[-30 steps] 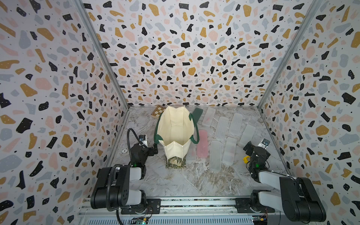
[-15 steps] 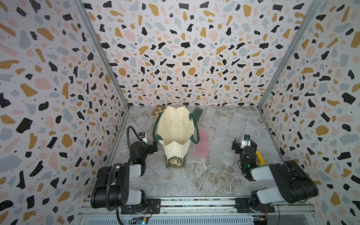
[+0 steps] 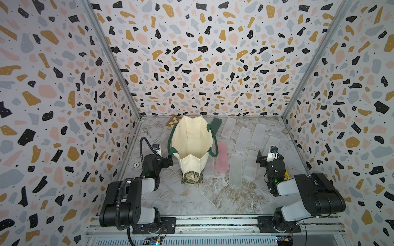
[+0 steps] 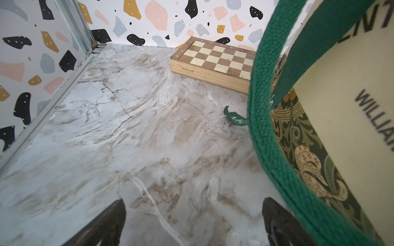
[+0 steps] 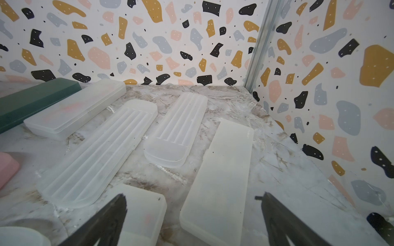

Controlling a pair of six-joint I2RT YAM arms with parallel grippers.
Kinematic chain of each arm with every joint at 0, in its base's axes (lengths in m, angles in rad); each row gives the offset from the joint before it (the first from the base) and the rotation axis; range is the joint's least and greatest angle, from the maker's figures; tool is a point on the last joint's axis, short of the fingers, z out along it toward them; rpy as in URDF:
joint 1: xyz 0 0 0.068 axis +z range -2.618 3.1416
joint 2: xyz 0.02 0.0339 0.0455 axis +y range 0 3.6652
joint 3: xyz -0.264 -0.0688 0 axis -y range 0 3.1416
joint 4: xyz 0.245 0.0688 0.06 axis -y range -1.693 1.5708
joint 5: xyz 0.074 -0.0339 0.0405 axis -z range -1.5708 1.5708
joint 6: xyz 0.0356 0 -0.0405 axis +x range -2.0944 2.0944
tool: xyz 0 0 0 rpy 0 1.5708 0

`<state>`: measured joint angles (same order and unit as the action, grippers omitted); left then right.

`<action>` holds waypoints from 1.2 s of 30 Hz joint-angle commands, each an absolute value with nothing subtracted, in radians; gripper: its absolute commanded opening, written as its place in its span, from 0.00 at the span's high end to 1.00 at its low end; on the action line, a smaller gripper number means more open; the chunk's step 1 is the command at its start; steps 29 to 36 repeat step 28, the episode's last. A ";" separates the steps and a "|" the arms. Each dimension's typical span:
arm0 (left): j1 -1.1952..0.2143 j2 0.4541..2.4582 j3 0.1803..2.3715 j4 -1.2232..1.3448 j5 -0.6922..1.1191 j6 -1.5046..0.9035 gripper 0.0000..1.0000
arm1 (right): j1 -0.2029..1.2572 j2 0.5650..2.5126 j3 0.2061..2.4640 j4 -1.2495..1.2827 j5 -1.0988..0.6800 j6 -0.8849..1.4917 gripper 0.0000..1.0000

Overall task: Take out the pencil case from the canvas bag
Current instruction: Reset both arms

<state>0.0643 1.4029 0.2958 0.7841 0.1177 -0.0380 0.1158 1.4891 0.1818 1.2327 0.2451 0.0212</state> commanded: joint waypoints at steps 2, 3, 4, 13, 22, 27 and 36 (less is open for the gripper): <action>0.058 1.407 0.324 0.815 0.112 -0.032 0.01 | 0.115 1.476 0.202 1.234 0.230 0.028 0.01; 0.058 1.408 0.324 0.815 0.109 -0.032 0.01 | 0.115 1.473 0.202 1.224 0.229 0.029 0.01; 0.058 1.407 0.325 0.813 0.109 -0.031 0.01 | 0.115 1.474 0.203 1.228 0.229 0.029 0.01; 0.052 1.409 0.331 0.804 0.101 -0.029 0.01 | 0.114 1.472 0.202 1.226 0.229 0.029 0.01; 0.049 1.420 0.330 0.818 0.100 -0.022 0.01 | 0.114 1.474 0.202 1.227 0.229 0.030 0.01; 0.048 1.415 0.327 0.818 0.100 -0.022 0.01 | 0.114 1.473 0.202 1.228 0.229 0.030 0.01; 0.048 1.413 0.326 0.815 0.100 -0.023 0.01 | 0.114 1.472 0.202 1.227 0.229 0.030 0.01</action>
